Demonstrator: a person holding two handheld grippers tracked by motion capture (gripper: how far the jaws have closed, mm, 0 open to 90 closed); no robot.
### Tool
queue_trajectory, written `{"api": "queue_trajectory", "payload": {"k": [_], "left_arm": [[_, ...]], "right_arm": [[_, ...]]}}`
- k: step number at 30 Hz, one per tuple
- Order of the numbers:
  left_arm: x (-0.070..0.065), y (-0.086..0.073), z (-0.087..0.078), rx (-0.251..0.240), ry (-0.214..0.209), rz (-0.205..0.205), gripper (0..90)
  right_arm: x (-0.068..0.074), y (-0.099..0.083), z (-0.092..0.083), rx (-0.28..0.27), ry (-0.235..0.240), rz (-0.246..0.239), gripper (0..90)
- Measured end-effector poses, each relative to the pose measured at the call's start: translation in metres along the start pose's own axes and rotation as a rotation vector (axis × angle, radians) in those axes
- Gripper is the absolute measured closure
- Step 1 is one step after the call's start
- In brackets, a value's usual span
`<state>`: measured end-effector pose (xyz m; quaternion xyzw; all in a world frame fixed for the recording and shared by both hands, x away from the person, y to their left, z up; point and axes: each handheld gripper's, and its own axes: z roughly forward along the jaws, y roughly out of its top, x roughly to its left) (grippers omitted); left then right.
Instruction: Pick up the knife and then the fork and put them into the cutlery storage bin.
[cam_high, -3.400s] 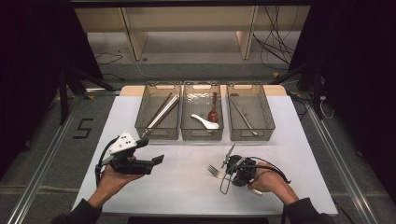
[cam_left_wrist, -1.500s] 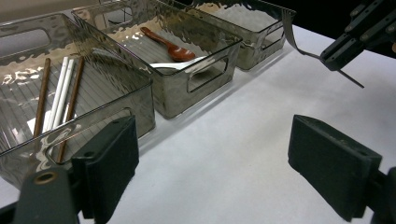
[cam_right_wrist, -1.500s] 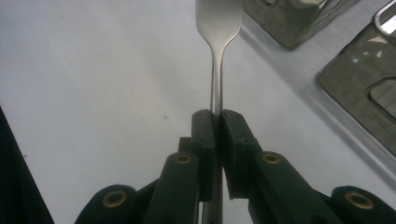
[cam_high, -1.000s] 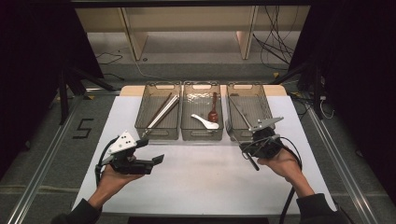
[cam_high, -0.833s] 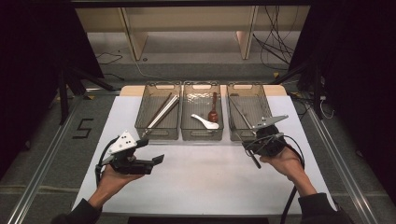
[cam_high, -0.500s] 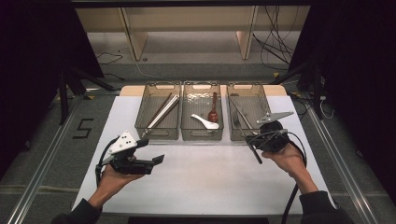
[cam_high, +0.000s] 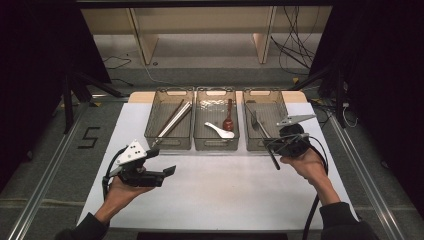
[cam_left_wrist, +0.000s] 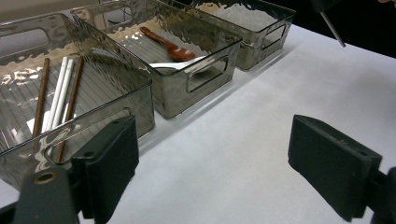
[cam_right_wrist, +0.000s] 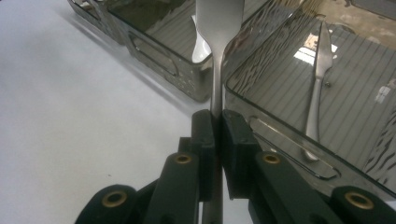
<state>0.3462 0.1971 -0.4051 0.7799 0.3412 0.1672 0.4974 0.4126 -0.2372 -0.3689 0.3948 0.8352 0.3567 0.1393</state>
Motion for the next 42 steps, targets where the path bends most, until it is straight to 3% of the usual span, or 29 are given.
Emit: {"api": "queue_trajectory", "payload": {"k": [26, 42], "left_arm": [[0.0, 0.0, 0.0, -0.003, 0.004, -0.001, 15.6], [0.0, 0.0, 0.0, -0.001, 0.003, -0.001, 15.6]], "right_arm": [[-0.02, 0.008, -0.004, -0.04, -0.032, 0.054, 84.7], [-0.036, 0.023, -0.013, -0.084, -0.058, 0.089, 84.6]]}}
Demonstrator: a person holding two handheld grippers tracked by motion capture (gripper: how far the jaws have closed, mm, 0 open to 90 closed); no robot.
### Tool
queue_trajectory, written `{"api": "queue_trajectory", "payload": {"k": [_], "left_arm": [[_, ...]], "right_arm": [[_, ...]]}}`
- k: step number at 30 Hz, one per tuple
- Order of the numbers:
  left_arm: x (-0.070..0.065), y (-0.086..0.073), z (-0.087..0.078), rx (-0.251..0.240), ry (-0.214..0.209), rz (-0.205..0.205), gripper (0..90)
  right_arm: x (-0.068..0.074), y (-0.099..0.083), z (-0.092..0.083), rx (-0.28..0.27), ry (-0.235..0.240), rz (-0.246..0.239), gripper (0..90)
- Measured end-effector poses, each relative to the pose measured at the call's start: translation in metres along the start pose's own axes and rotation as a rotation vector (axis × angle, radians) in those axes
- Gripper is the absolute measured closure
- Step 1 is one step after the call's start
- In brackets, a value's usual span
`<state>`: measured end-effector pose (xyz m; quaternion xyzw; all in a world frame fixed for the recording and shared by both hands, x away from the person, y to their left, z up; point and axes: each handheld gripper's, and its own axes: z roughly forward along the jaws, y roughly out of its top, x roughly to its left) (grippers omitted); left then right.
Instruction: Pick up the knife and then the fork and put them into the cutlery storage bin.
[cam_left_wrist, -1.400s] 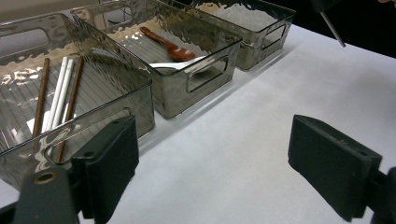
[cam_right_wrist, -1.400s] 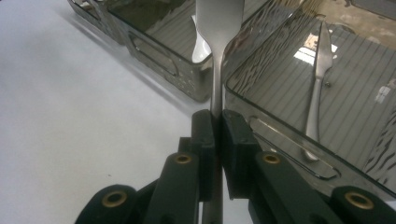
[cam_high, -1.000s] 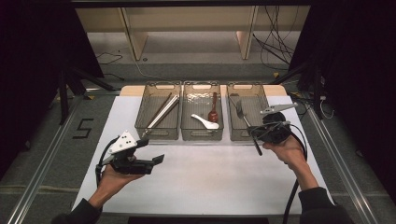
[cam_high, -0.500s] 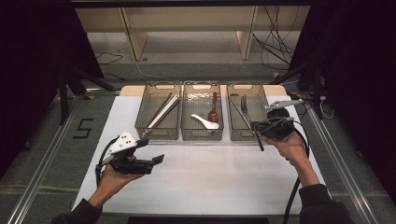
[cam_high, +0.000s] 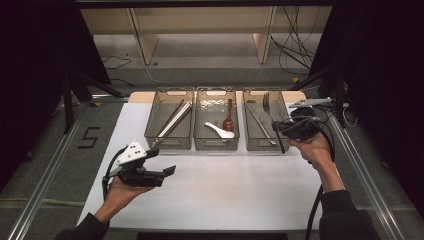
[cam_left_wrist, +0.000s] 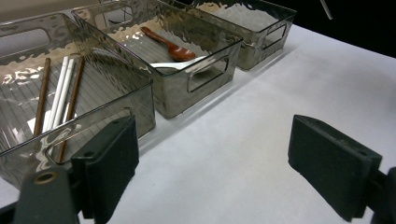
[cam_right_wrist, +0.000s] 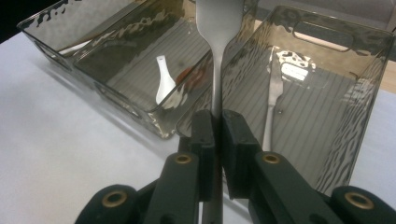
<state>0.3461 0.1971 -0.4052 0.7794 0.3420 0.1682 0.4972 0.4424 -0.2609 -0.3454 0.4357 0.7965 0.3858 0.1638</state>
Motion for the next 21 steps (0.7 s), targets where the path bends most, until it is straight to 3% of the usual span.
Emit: {"api": "queue_trajectory", "payload": {"k": [21], "left_arm": [[0.001, 0.0, 0.0, 0.002, 0.002, 0.0, 15.6]], "right_arm": [[-0.021, 0.034, 0.013, -0.002, -0.052, 0.038, 84.6]]}}
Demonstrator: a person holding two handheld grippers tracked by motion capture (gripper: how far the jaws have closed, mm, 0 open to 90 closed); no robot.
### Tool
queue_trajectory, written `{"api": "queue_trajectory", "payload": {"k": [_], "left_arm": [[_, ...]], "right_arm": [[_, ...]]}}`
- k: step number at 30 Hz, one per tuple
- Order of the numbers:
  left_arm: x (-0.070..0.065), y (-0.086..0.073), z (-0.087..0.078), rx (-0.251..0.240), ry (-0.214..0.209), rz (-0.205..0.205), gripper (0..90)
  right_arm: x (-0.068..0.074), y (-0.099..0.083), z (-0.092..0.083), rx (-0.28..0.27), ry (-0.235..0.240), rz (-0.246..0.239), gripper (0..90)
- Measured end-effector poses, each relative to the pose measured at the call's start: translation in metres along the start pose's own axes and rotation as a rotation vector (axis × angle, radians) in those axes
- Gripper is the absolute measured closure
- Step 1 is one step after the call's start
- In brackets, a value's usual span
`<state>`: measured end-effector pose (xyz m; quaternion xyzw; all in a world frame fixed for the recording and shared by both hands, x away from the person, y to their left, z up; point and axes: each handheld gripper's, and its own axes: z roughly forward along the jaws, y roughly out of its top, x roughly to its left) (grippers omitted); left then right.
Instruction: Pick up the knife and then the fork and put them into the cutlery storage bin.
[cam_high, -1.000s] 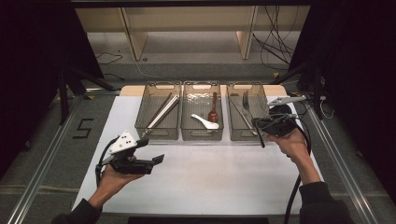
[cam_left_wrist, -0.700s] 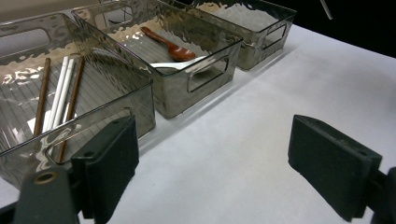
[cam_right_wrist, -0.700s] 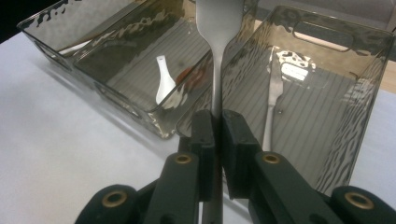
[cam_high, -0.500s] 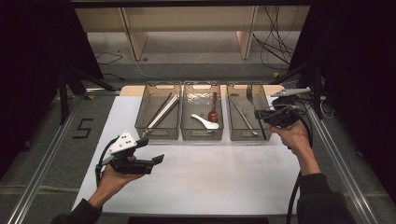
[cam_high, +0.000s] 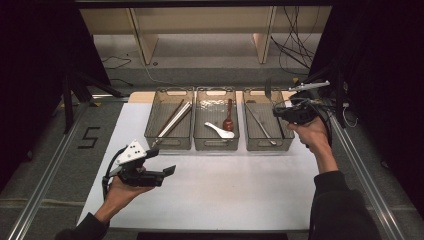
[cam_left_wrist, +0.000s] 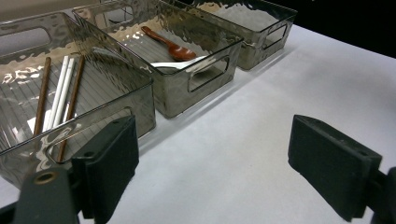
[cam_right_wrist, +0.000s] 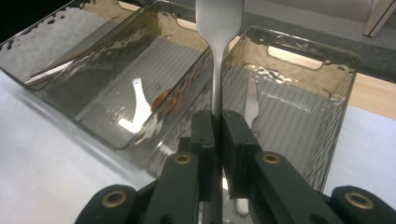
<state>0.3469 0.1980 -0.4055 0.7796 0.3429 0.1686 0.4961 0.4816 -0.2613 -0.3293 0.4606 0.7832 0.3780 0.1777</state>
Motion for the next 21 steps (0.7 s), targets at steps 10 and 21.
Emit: {"api": "queue_trajectory", "payload": {"k": [10, 21], "left_arm": [[0.0, 0.0, 0.0, -0.001, 0.0, -0.001, 15.6], [0.0, 0.0, 0.0, 0.0, 0.0, 0.001, 15.7]], "right_arm": [[-0.012, 0.011, 0.019, 0.025, -0.042, 0.027, 84.6], [-0.02, 0.012, 0.034, 0.03, -0.08, 0.063, 84.6]]}}
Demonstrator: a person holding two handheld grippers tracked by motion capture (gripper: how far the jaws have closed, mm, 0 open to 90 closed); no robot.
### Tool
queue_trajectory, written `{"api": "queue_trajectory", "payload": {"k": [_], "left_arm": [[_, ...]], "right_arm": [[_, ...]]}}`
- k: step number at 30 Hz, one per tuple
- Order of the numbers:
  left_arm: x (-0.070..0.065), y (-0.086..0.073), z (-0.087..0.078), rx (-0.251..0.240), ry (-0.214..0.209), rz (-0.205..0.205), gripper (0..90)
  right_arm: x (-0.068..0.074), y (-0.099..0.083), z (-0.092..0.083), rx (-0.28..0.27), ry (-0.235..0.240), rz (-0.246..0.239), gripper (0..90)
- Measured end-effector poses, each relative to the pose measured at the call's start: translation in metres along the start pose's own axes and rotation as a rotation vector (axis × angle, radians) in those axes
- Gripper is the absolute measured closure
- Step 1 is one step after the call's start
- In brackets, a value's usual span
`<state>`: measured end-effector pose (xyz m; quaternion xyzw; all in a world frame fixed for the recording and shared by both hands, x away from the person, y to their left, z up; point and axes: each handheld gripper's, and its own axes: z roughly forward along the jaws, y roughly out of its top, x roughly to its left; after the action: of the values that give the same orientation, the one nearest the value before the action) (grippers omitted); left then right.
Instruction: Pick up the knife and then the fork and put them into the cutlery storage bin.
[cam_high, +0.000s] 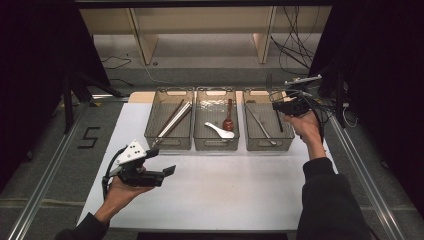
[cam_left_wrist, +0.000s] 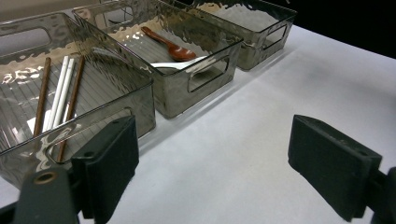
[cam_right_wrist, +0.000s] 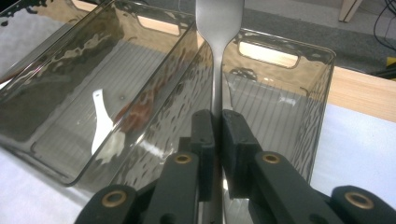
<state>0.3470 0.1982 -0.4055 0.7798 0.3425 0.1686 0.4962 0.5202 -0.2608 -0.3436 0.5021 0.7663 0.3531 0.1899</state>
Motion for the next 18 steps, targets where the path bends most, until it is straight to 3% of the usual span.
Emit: {"api": "queue_trajectory", "payload": {"k": [18], "left_arm": [[0.0, 0.0, 0.0, -0.001, -0.001, -0.002, 15.6]], "right_arm": [[-0.001, -0.004, 0.017, 0.034, -0.026, 0.0, 84.5]]}}
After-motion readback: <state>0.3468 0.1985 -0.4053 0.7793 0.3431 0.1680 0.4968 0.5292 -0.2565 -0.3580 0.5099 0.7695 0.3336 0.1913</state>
